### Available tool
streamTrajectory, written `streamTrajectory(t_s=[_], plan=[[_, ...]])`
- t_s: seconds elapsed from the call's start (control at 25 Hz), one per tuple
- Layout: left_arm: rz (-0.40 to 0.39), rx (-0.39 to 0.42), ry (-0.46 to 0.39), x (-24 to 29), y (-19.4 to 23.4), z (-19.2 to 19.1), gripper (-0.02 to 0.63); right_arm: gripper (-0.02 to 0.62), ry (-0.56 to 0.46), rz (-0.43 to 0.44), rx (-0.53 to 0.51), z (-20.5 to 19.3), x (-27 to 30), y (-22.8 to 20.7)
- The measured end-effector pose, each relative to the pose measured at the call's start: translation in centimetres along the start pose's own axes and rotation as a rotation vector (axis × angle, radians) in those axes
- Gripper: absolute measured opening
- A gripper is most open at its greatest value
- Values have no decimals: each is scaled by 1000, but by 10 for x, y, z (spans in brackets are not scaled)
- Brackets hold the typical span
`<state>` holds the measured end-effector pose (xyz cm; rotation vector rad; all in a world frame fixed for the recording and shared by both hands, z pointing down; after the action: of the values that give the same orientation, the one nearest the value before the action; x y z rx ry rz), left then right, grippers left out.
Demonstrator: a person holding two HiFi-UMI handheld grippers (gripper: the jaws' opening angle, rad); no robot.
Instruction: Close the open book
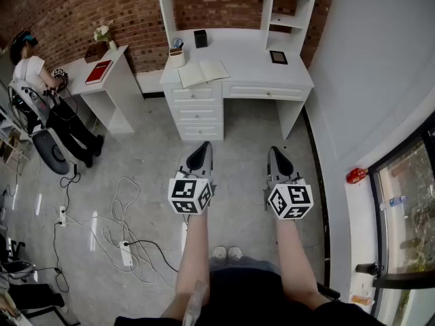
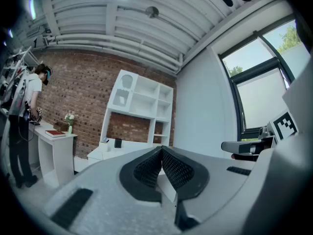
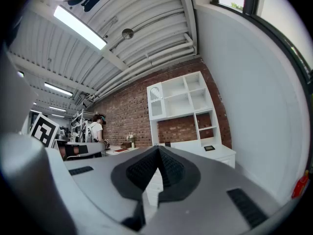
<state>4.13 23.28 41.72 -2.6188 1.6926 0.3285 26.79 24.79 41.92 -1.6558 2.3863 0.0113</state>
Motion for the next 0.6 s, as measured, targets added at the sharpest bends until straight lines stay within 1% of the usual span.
streamTrajectory(t_s=[0.16, 0.6], plan=[[9, 6, -1, -2, 0, 1, 8, -2, -3, 15, 6, -1, 1, 2], [8, -6, 9, -3, -3, -7, 8, -2, 10, 15, 13, -6, -2, 1]])
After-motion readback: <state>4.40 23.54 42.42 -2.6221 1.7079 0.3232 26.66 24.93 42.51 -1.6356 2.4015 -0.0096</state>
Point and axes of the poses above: the fingertips, and each gripper's own axes: x forward along the fingers, y to its left, z out of its top, the point moved 5 cm from there along -x, backward along the fingers, and after that the axes turned 10 degrees about -y, right-handed, at the moved point
